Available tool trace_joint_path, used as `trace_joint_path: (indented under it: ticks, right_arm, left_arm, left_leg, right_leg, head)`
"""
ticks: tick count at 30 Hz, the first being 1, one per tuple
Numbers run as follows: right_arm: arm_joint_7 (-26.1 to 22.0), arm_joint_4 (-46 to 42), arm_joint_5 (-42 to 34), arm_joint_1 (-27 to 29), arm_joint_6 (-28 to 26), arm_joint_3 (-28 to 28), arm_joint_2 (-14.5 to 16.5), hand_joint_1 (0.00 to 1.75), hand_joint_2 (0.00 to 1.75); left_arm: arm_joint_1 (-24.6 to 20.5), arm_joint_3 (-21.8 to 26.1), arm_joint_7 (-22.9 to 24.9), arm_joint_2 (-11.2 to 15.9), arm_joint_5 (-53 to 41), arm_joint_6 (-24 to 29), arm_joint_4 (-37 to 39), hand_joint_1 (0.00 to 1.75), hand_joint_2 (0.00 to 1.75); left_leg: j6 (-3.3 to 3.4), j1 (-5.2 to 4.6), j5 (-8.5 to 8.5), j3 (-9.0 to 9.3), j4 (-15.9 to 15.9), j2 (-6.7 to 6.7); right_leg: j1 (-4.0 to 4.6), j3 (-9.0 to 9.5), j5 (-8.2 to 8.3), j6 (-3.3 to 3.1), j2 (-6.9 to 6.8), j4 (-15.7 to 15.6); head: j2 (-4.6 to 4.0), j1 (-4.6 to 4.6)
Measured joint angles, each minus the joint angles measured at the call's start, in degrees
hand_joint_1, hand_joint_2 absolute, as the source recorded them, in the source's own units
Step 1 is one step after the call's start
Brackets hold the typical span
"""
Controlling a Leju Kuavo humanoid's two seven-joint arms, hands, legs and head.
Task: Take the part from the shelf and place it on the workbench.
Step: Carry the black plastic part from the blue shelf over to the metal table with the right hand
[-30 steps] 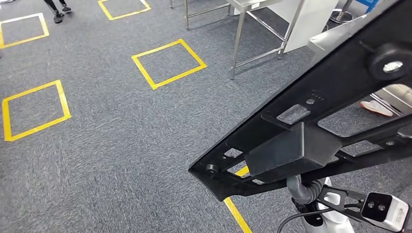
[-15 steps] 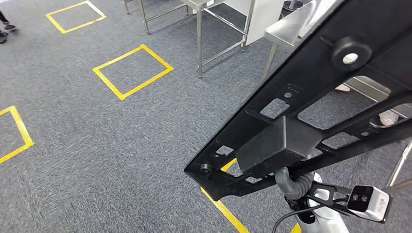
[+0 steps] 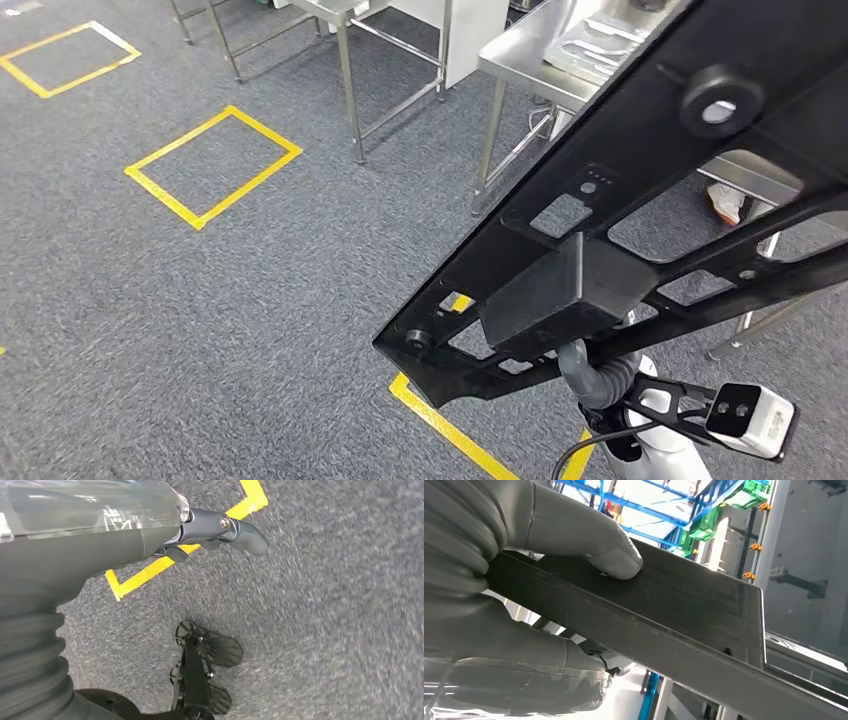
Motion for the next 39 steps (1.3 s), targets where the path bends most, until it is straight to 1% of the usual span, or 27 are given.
trace_joint_path:
  ticks: [2,4,6,7,8,9,10,11,13,15,17,18,19,21,23,24,25,26,28,30,32,33,34,35,37,38,39]
  right_arm:
    - [0.0,-0.1,-0.1,-0.1,0.0,0.2,0.0,1.75,1.75]
    - [0.0,-0.1,-0.4,-0.3,0.0,0.3,-0.1,1.75,1.75]
    - [0.0,-0.2,-0.8,-0.6,0.0,0.4,-0.1,1.75,1.75]
    - [0.0,-0.1,-1.0,-0.6,0.0,0.5,-0.2,1.75,1.75]
    - [0.0,-0.1,-1.1,-0.6,0.1,0.5,-0.2,1.75,1.75]
    - [0.0,-0.1,-1.1,-0.6,0.2,0.5,-0.2,1.75,1.75]
    - [0.0,-0.1,-1.2,-0.6,0.3,0.5,-0.2,1.75,1.75]
    - [0.0,0.0,-1.2,-0.6,0.5,0.5,-0.2,1.75,1.75]
    - [0.0,0.0,-1.1,-0.6,0.6,0.6,-0.2,1.75,1.75]
    - [0.0,0.1,-1.0,-0.8,0.7,0.6,-0.2,1.75,1.75]
    - [0.0,0.1,-0.7,-0.7,0.5,0.6,-0.2,1.75,1.75]
    - [0.0,0.1,-0.5,-0.7,0.4,0.7,-0.1,1.75,1.75]
    - [0.0,0.1,-0.3,-0.7,0.2,0.7,-0.1,1.75,1.75]
    - [0.0,0.2,-0.1,-0.8,0.0,0.8,0.1,1.75,1.75]
    - [0.0,0.2,-0.1,-0.9,0.0,1.0,0.2,1.75,1.75]
    - [0.0,0.2,-0.1,-0.8,0.0,1.1,0.2,1.75,1.75]
    - [0.0,0.2,-0.1,-0.8,0.0,1.2,0.2,1.75,1.75]
    - [0.0,0.2,-0.1,-0.8,0.1,1.2,0.2,1.75,1.75]
    - [0.0,0.2,-0.1,-0.8,0.1,1.2,0.2,1.75,1.75]
    - [0.0,0.2,-0.1,-0.9,0.1,1.4,0.2,1.75,1.75]
    - [0.0,0.3,-0.1,-0.9,0.1,1.5,0.2,1.75,1.75]
    - [0.0,0.4,-0.1,-0.9,0.1,1.5,0.2,1.75,1.75]
    - [0.0,0.5,-0.2,-1.0,0.2,1.6,0.1,1.75,1.75]
    - [0.0,0.5,-0.2,-1.1,0.3,1.7,0.0,1.75,1.75]
    - [0.0,0.8,-0.3,-1.3,0.3,2.0,-0.2,1.75,1.75]
    - [0.0,0.9,-0.3,-1.3,0.3,2.2,-0.2,1.75,1.75]
    - [0.0,1.1,-0.3,-1.3,0.3,2.3,-0.2,1.75,1.75]
  left_arm:
    - [-0.2,0.1,-0.1,0.0,0.1,-0.1,0.0,0.0,1.75]
    - [-0.3,0.1,-0.2,-0.1,0.1,0.0,0.0,0.0,1.75]
    - [-0.2,0.2,-0.2,-0.1,0.1,0.0,0.0,0.0,1.75]
    - [-0.1,0.2,-0.2,-0.1,0.1,0.1,0.0,0.0,1.75]
    - [-0.1,0.2,-0.1,-0.1,0.1,0.1,0.0,0.0,1.75]
    - [0.0,0.2,-0.1,-0.1,0.1,0.2,0.0,0.0,1.75]
    - [0.0,0.3,0.0,-0.1,0.2,0.3,0.0,0.0,1.75]
    - [0.1,0.3,0.0,-0.1,0.2,0.4,0.0,0.0,1.75]
    - [0.2,0.4,0.0,0.0,0.2,0.6,0.0,0.0,1.75]
    - [0.1,0.5,-0.1,0.0,0.1,0.7,0.0,0.0,1.75]
    - [-0.1,0.5,-0.4,0.0,0.0,0.8,0.0,0.0,1.75]
    - [-0.2,0.5,-0.5,0.0,0.0,0.8,0.0,0.0,1.75]
    - [-0.2,0.5,-0.7,0.0,-0.1,0.8,0.0,0.0,1.75]
    - [-0.1,0.5,-0.8,0.0,-0.2,0.8,0.0,0.0,1.75]
    - [-0.1,0.5,-0.9,0.0,-0.2,0.7,0.0,0.0,1.75]
    - [0.0,0.5,-0.9,0.0,-0.1,0.7,0.0,0.0,1.75]
    - [0.0,0.5,-0.9,0.0,0.0,0.6,0.0,0.0,1.75]
    - [0.0,0.6,-0.9,0.0,0.2,0.5,0.0,0.0,1.75]
    - [0.0,0.8,-0.9,-0.1,0.4,0.3,0.0,0.0,1.75]
    - [0.0,1.1,-0.9,-0.1,0.7,0.3,0.0,0.0,1.75]
    - [-0.1,1.4,-0.9,-0.2,0.8,0.3,0.0,0.0,1.75]
    - [-0.2,1.5,-0.9,-0.2,0.8,0.3,0.0,0.0,1.75]
    - [-0.2,1.5,-0.9,-0.2,0.9,0.3,0.0,0.0,1.75]
    - [-0.2,1.6,-0.9,-0.3,0.9,0.3,0.0,0.0,1.75]
    - [0.1,1.7,-0.9,-0.3,1.1,0.3,0.0,0.0,1.75]
    - [0.1,1.7,-0.9,-0.3,1.1,0.3,0.0,0.0,1.75]
    - [0.2,1.7,-1.0,-0.3,1.2,0.3,0.0,0.0,1.75]
  left_leg:
    - [-0.63,0.06,-0.28,0.36,-0.1,0.68]
    - [-1.2,0.22,-1.89,-0.32,2.0,-1.44]
    - [-1.58,0.38,-5.33,-3.49,8.7,-4.34]
    - [-1.7,0.41,-6.89,-5.53,12.7,-4.86]
    - [-1.79,0.41,-7.58,-7.11,15.5,-5.04]
    - [-1.82,0.42,-7.03,-7.75,16.3,-5.08]
    - [-1.8,0.44,-5.37,-7.33,14.8,-5.2]
    - [-1.74,0.49,-2.95,-5.98,11.2,-5.71]
    - [-1.36,0.68,0.39,-2.98,3.8,-8.35]
    - [-0.8,0.64,0.88,-1.88,0.9,-10.06]
    - [-0.06,0.52,1.05,-1.68,0.5,-9.06]
    - [0.35,0.58,1.2,-1.42,0.2,-8.36]
    - [0.68,0.68,1.36,-1.1,-0.2,-7.63]
    - [1.11,0.65,1.4,-0.67,-0.5,-6.21]
    - [1.25,0.48,1.22,-0.68,-0.6,-4.81]
    - [1.21,0.45,1.14,-0.72,-0.6,-4.09]
    - [1.15,0.45,1.06,-0.73,-0.6,-3.35]
    - [1.06,0.45,1.0,-0.68,-0.6,-2.65]
    - [0.65,0.25,0.72,-0.47,-0.4,-1.45]
    - [0.05,-0.05,0.39,-0.26,-0.3,-0.32]
    - [-0.54,-0.14,0.13,-0.02,-0.4,0.92]
    - [-0.85,-0.04,-0.23,0.05,-0.1,0.75]
    - [-1.11,0.06,-1.0,-0.27,0.9,-0.17]
    - [-1.35,0.18,-2.33,-1.22,3.2,-1.55]
    - [-1.55,0.3,-5.82,-5.08,10.9,-4.25]
    - [-1.58,0.31,-7.01,-7.12,14.7,-4.74]
    - [-1.55,0.31,-7.12,-8.54,16.8,-4.95]
  right_leg:
    - [-0.14,0.01,0.26,-0.5,1.42,-0.4]
    - [-0.5,0.34,0.62,-1.08,2.68,-1.0]
    - [-0.61,0.5,0.76,-1.48,3.89,-1.3]
    - [-0.55,0.47,0.75,-1.59,4.56,-1.2]
    - [-0.5,0.48,0.74,-1.62,5.3,-1.2]
    - [-0.48,0.5,0.72,-1.61,6.11,-1.1]
    - [-0.48,0.54,0.69,-1.57,6.94,-1.0]
    - [-0.52,0.58,0.61,-1.46,7.74,-0.8]
    - [-0.58,0.39,0.41,-1.06,9.17,-0.3]
    - [-0.79,-0.14,0.43,-0.42,10.28,0.0]
    - [-0.88,-0.39,0.84,0.31,11.29,0.2]
    - [-0.68,-1.01,0.87,0.55,10.56,1.6]
    - [-0.49,-2.01,0.4,0.74,9.2,3.9]
    - [-0.4,-5.51,-2.58,0.99,5.63,10.9]
    - [-0.75,-8.33,-6.13,1.18,4.39,16.3]
    - [-0.84,-8.68,-6.73,1.18,4.13,17.0]
    - [-0.9,-7.95,-6.25,1.11,3.87,15.8]
    - [-0.89,-6.14,-4.87,0.97,3.35,12.8]
    - [-0.48,-1.29,-1.92,0.49,0.61,4.5]
    - [0.02,1.18,-0.87,-0.01,-1.11,0.1]
    - [0.11,1.14,-0.85,-0.42,0.07,-0.4]
    - [0.04,1.19,-0.77,-0.66,0.73,-0.5]
    - [-0.05,1.3,-0.69,-0.96,1.41,-0.7]
    - [-0.14,1.47,-0.63,-1.27,2.07,-0.9]
    - [-0.13,1.66,-0.7,-1.74,3.44,-0.9]
    - [-0.04,1.73,-0.77,-1.89,4.21,-0.9]
    - [0.05,1.84,-0.83,-1.98,5.05,-0.9]
  head:
    - [0.0,0.0]
    - [0.0,0.0]
    - [0.0,0.0]
    - [0.0,0.0]
    - [0.0,0.0]
    - [0.01,0.0]
    - [0.01,0.0]
    - [0.01,0.0]
    - [0.01,0.0]
    - [0.01,0.0]
    - [0.0,0.0]
    - [0.0,0.01]
    - [0.0,0.04]
    - [0.0,0.09]
    - [0.0,0.11]
    - [0.0,0.11]
    - [0.0,0.11]
    - [0.0,0.11]
    - [0.0,0.11]
    - [0.0,0.1]
    - [0.0,0.09]
    - [0.0,0.09]
    - [0.0,0.09]
    - [0.0,0.09]
    - [0.0,0.09]
    - [0.0,0.09]
    - [0.0,0.09]
